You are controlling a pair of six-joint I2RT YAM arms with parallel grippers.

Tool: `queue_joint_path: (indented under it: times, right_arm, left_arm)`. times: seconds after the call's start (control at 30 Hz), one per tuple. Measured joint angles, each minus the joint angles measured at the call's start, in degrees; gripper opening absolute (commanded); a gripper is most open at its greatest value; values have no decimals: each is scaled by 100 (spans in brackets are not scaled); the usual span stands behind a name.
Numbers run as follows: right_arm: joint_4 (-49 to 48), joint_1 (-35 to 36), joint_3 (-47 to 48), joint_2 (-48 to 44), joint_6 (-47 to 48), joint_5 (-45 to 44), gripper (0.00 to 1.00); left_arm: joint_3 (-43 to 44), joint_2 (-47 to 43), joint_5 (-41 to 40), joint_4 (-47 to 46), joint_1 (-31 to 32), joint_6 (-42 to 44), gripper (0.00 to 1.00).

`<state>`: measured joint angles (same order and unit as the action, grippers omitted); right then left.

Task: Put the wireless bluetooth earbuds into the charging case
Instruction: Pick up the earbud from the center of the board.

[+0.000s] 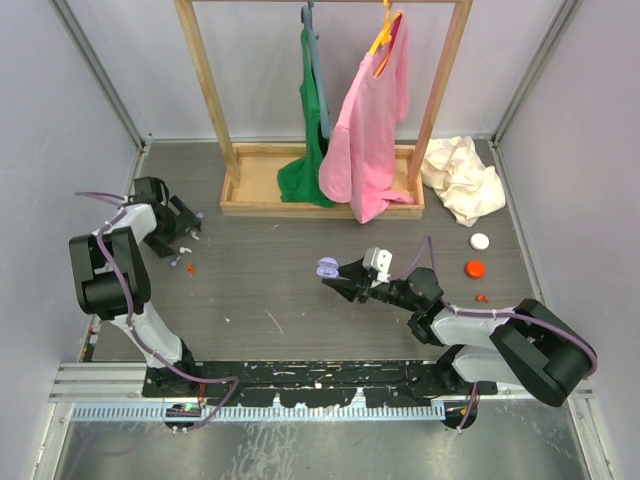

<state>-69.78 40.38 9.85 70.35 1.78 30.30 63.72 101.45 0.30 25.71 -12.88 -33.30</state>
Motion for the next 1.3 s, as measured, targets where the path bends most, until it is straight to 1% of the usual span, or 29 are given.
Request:
queue_joint_path:
  times: [0.33,0.6,0.9,1.13,1.3]
  right_arm:
    - [85,0,2,-37,13,-26,14]
    - [114,2,2,-37,20,-31,14]
    - [157,2,2,-114,63,-48,14]
    - [192,2,2,-138,94,-66,14]
    - [221,2,2,-138,101,-70,14]
  left_arm:
    - [-98,-87,247,96,0,87,92]
    - [-332,-293,378,144,2,122,91]
    - [-623,-575,385,433,2,127,91]
    - [-621,-717,372,804,2,173,90]
    - [-398,-999,101,1191,2,328,90]
